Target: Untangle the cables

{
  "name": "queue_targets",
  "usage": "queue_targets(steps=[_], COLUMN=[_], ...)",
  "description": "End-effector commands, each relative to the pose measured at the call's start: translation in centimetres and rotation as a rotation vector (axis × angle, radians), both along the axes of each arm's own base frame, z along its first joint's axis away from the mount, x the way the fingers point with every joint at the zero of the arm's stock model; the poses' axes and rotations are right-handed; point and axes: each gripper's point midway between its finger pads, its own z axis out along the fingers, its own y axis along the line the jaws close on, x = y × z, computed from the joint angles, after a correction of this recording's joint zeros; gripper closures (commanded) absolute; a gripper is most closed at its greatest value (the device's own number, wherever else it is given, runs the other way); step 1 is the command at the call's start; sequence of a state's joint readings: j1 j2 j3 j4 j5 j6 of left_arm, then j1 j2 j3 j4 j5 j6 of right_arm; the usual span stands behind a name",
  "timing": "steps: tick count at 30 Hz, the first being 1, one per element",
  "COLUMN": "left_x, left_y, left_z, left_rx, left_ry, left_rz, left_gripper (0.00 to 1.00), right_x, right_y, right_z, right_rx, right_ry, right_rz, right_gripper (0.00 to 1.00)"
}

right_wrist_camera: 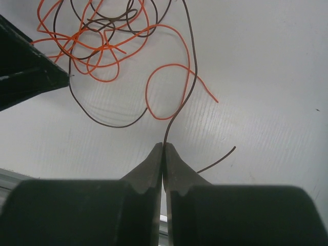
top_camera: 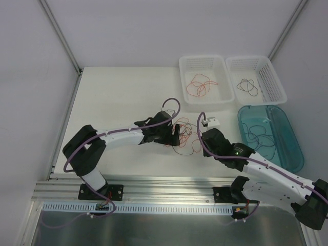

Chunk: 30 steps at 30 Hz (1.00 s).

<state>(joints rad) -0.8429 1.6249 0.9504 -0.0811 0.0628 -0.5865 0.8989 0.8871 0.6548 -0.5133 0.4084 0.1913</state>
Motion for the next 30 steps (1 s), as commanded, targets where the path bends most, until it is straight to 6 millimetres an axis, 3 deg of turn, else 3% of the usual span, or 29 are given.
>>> queue_targets(steps=[1, 5, 6, 8, 12, 15, 17, 18, 23, 25, 30], left_x=[1.9, 2.1, 2.0, 2.0, 2.1, 2.3, 2.2, 2.3, 3.0, 3.0, 2.1], left_y=[-1.6, -1.2, -1.1, -0.7, 0.6, 3.3, 6.5, 7.8, 18.0, 21.8, 26.8], left_z=[0.4, -0.7, -1.0, -0.9, -0.3, 2.1, 2.0, 3.4, 4.4, 6.1, 9.9], left_rx=[-0.004, 0.028, 0.035, 0.046, 0.070, 0.099, 0.172, 0.157, 0.146, 0.128, 0.123], left_ry=[-0.077, -0.076, -0.075, -0.087, -0.129, -0.198, -0.202, -0.217, -0.170, -0.201, -0.286], left_rz=[0.008, 0.021, 0.022, 0.022, 0.034, 0.094, 0.155, 0.200, 0.495, 0.615, 0.771], left_gripper=[0.27, 0.47, 0.69, 0.98, 1.00, 1.00, 1.00, 1.00, 1.00, 1.00, 1.00], right_x=[0.1, 0.1, 0.1, 0.1, 0.3, 0.4, 0.6, 0.8, 0.9, 0.8, 0.8], right_y=[0.6, 0.6, 0.5, 0.4, 0.1, -1.1, -2.5, -3.3, -6.0, -6.8, -8.7], right_z=[0.8, 0.4, 0.4, 0.3, 0.5, 0.5, 0.5, 0.6, 0.8, 0.8, 1.3], right_rx=[0.066, 0.066, 0.063, 0.060, 0.049, 0.025, 0.008, 0.012, 0.036, 0.051, 0.075], right_ry=[-0.021, -0.017, -0.017, -0.016, -0.026, -0.029, -0.031, -0.035, -0.032, -0.026, -0.043], right_rz=[-0.009, -0.008, -0.008, -0.013, -0.028, -0.072, -0.130, -0.167, -0.275, -0.308, -0.389], right_gripper=[0.95, 0.95, 0.95, 0.96, 0.97, 0.99, 0.99, 0.99, 0.99, 0.99, 0.99])
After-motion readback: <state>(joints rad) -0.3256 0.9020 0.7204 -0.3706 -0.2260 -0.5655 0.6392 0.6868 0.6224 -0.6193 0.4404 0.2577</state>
